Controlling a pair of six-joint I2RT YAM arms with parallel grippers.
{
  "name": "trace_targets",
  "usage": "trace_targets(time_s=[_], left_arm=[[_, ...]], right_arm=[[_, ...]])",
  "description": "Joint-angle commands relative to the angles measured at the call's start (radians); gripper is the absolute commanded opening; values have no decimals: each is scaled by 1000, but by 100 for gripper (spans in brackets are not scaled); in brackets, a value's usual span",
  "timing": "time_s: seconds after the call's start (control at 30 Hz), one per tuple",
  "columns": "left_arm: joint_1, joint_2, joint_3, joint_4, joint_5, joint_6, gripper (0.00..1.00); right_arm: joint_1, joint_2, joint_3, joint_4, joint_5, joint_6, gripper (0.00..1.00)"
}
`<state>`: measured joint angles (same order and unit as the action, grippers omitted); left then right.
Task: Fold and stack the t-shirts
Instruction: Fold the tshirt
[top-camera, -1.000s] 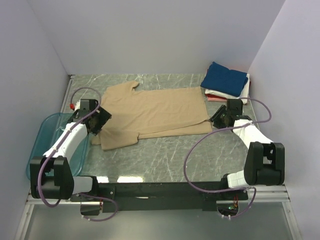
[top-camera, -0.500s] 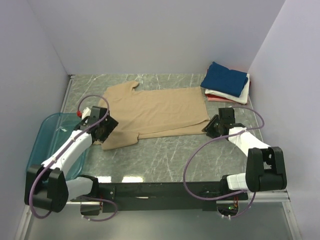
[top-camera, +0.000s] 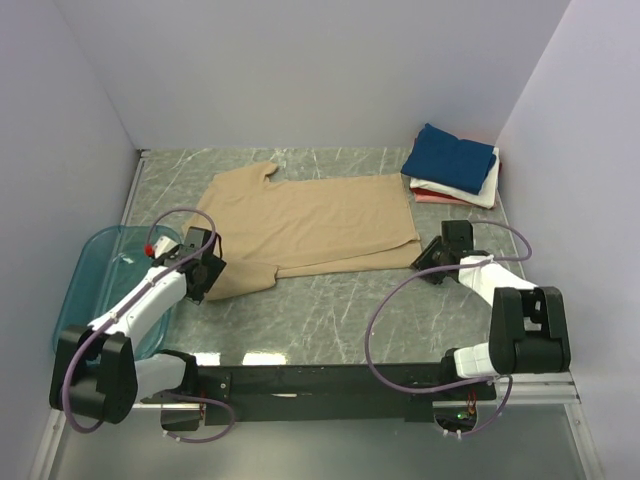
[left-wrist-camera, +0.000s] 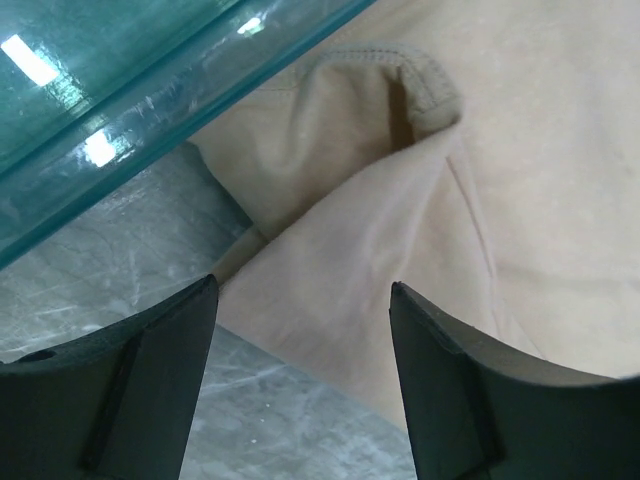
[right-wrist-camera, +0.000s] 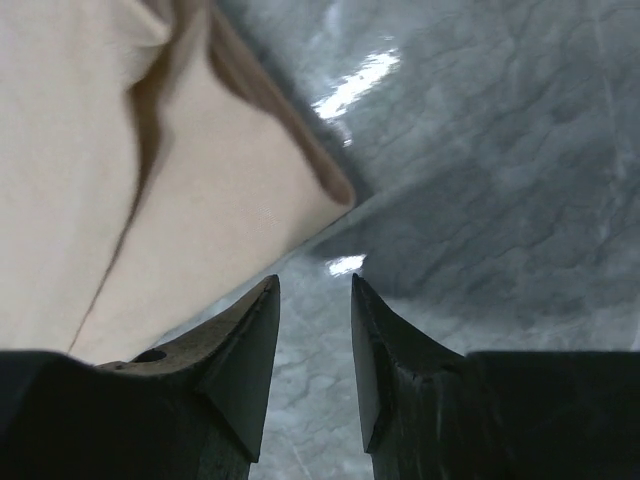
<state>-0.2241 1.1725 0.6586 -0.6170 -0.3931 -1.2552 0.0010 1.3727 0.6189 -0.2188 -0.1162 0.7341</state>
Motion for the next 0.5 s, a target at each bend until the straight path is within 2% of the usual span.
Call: trace_targets(time_s=[0.0,0.37,0.43,0.47], left_arm=[[-3,26,6,16,-30,-16,74],[-3,-5,29,-4,-33,10,73],[-3,-8,33,-12,-35,13,73],[-3,-14,36,-21,-33,13,73]], right_arm=[[-21,48,28,42,19,-9,42],[-25,127,76,78,59,14,41],[-25,146,87,72,58,8,36],[-27,152,88,72,59,7,26]])
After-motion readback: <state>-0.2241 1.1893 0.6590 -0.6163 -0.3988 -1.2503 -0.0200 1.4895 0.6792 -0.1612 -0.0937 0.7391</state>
